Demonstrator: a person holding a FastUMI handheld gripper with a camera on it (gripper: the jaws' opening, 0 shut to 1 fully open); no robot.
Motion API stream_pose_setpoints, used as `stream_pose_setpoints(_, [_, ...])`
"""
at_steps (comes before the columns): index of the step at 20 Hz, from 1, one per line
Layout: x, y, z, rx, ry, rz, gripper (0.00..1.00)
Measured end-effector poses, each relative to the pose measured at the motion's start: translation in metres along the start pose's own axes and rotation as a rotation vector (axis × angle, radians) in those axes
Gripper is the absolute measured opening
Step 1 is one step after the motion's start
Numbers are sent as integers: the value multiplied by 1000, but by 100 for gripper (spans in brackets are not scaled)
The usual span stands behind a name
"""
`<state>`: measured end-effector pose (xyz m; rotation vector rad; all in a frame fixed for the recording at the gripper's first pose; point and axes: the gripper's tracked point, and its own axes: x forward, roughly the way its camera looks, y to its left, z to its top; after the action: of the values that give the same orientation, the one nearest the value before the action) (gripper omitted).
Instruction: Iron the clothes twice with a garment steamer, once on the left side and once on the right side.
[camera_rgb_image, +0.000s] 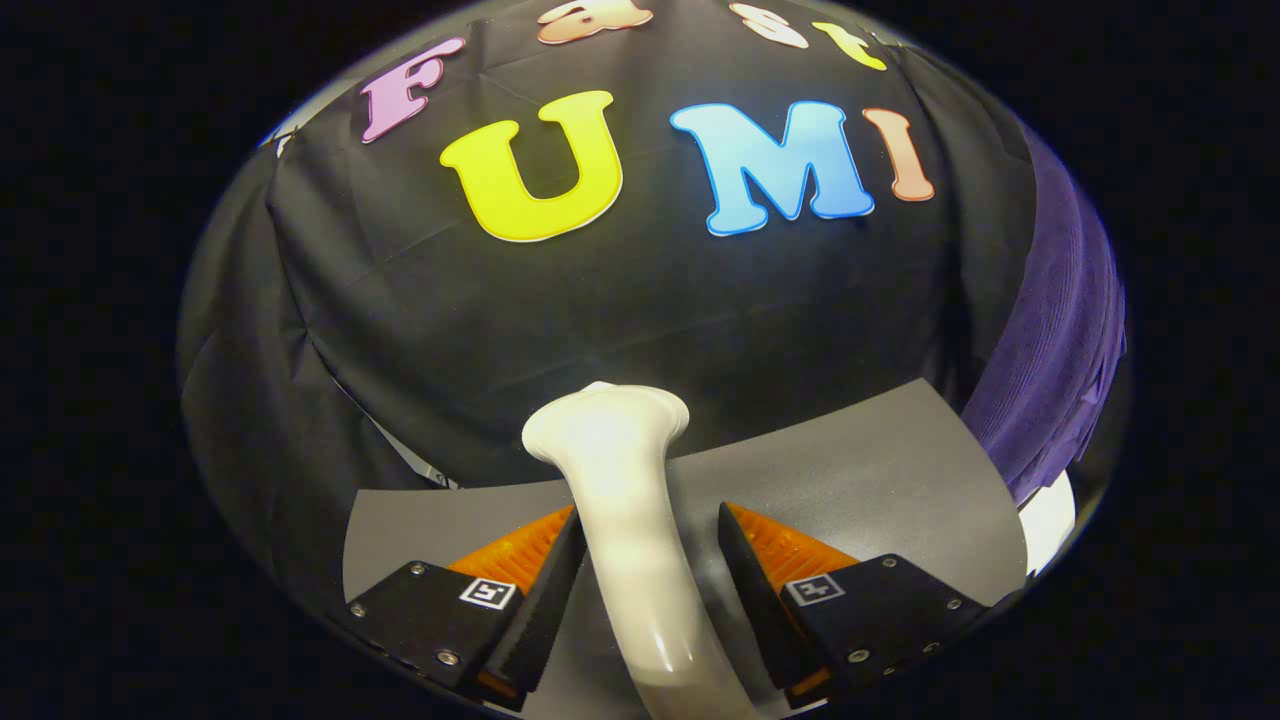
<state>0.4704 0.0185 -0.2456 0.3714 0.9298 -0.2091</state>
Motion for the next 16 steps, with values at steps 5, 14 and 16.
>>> stream_pose_setpoints(5, [1,3,-5,25,33,47,54])
stream_pose_setpoints(14, [-28,-3,2,-51,-105,2,42])
stream_pose_setpoints(16, [-46,-7,-1,-27,-140,16,41])
